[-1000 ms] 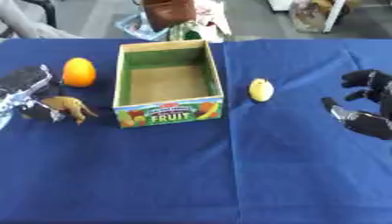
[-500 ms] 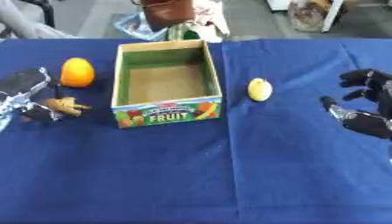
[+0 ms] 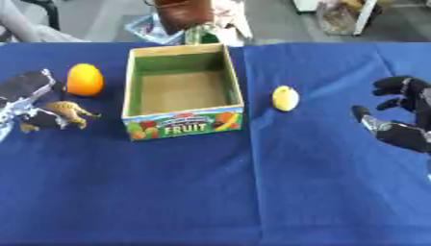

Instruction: Pick up objects on the table and place them in the box.

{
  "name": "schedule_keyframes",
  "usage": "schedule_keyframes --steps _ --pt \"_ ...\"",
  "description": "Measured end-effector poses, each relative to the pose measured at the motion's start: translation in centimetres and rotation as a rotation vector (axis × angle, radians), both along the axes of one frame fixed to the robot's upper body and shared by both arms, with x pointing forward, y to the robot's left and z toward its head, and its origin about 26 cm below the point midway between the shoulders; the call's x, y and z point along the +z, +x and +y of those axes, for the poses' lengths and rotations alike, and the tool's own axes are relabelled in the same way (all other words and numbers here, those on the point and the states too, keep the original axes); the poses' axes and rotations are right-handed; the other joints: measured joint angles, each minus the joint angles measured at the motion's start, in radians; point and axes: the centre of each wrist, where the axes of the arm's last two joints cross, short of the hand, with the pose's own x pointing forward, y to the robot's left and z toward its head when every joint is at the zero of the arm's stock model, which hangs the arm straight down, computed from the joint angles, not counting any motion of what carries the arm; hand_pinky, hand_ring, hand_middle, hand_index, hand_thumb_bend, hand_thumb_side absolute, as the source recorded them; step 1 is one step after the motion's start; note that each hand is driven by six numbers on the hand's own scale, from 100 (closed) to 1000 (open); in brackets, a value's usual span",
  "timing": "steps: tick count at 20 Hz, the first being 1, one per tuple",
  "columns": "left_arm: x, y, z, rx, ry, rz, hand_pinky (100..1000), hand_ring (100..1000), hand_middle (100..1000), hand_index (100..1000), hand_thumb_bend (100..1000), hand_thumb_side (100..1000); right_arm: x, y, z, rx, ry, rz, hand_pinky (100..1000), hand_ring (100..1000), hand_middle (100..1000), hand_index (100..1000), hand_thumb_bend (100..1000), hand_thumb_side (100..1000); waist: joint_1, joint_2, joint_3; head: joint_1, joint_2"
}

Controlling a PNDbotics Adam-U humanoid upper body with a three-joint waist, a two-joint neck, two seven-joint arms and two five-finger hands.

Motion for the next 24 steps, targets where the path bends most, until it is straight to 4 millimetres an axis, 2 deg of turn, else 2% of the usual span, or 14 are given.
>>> schedule_keyframes --steps 4,12,20,24 --pt "2.0 0.0 -0.4 -0.020 0.020 -0.039 259 100 100 135 368 167 0.0 0.0 0.0 0.002 -0.001 0.000 566 708 684 694 410 132 0.003 0.000 -0.003 -0.002 0.000" --pt "7.5 0.4 -2.0 -0.092 0.093 -0.156 272 100 100 135 381 174 -0.3 -0.1 -0.1 0.001 -0.002 0.008 566 708 685 694 407 132 0.006 -0.008 -0.009 -0.005 0.000" --pt "12.9 1.6 -5.8 -0.205 0.168 -0.275 285 100 100 138 389 177 -0.5 -0.1 0.0 0.013 -0.009 0.018 566 709 685 694 404 132 0.012 -0.014 -0.025 -0.004 0.000" --pt "14.1 2.9 -8.0 -0.259 0.195 -0.302 293 100 100 140 389 174 -0.5 -0.1 0.1 0.023 -0.014 0.022 566 709 685 694 403 132 0.013 -0.014 -0.042 0.002 -0.002"
